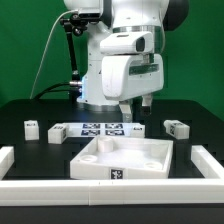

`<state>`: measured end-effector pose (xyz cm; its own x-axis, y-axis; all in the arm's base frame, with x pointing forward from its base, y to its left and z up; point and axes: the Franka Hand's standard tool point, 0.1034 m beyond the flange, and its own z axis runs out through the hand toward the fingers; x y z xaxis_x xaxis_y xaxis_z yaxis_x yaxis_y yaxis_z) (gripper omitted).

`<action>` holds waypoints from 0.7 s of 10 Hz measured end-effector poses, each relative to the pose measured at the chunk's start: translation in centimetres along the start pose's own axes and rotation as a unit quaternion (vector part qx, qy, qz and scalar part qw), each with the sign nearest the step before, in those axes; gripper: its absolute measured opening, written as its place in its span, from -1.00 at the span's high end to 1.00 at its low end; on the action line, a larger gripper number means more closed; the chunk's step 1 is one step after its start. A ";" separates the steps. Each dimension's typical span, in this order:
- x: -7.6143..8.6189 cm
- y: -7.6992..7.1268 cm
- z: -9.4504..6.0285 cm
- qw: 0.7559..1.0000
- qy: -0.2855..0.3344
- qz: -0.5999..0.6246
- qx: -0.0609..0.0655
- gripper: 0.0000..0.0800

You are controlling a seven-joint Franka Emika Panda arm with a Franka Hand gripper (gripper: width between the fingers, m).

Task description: Assemble one leg

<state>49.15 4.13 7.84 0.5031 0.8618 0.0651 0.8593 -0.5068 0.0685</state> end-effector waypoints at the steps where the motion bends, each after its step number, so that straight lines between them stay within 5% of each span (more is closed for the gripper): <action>1: 0.2 -1.1 1.2 0.999 -0.010 -0.030 0.003 -0.63; 4: -0.9 -2.7 3.9 0.999 -0.021 -0.046 0.018 -0.63; 7: -0.9 -2.6 3.8 0.999 -0.021 -0.046 0.018 -0.63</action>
Offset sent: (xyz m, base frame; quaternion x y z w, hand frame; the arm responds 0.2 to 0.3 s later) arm -0.0131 -0.0143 -0.0308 0.0164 -0.0258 -0.0093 0.9995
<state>46.77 4.77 3.80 0.4245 0.9052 0.0192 0.9044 -0.4250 0.0372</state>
